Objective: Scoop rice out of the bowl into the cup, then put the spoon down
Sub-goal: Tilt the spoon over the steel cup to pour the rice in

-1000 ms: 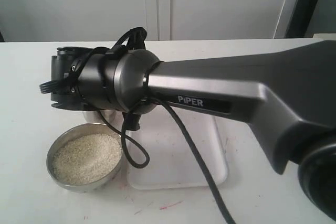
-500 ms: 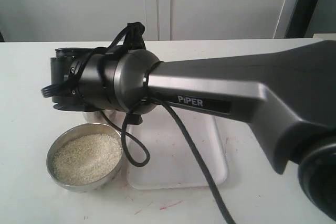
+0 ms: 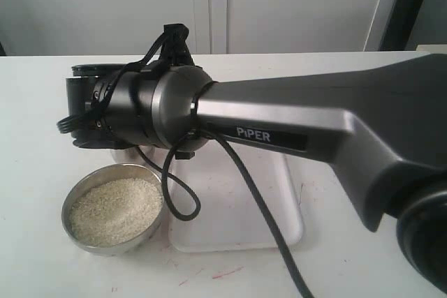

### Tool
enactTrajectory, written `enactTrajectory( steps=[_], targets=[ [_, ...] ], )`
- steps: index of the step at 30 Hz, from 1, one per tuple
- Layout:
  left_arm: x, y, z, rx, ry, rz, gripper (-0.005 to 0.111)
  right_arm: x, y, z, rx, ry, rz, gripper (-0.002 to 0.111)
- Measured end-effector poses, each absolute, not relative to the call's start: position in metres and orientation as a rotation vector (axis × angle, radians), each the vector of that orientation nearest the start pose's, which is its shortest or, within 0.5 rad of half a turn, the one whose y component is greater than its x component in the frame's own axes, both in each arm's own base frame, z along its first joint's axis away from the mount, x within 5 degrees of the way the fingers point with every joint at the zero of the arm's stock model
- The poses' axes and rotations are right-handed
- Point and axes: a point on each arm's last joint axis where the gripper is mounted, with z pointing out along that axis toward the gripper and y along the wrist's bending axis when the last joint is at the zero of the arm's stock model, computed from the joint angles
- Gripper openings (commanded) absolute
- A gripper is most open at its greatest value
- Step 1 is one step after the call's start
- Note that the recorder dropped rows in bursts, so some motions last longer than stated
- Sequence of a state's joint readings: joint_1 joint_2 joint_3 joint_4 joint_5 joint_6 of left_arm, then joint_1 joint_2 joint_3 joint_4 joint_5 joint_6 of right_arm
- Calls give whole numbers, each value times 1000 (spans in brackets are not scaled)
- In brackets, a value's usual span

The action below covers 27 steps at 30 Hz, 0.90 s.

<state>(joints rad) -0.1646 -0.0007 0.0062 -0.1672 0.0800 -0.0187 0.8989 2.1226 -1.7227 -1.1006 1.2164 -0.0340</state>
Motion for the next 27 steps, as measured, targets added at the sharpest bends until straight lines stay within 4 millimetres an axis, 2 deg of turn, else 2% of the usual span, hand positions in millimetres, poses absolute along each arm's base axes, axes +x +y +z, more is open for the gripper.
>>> enactTrajectory(
  steps=[21,24,27],
  targets=[
    [56,-10,204,-6,1575,-285,14,337,300,242,-1482,1866,-1239,0],
    [56,-10,204,-6,1575,-285,14,337,300,242,-1459,1880,-1227,0],
    [56,-10,204,-6,1575,-285,14,335,301,238,-1374,1967,-1147,0]
  ],
)
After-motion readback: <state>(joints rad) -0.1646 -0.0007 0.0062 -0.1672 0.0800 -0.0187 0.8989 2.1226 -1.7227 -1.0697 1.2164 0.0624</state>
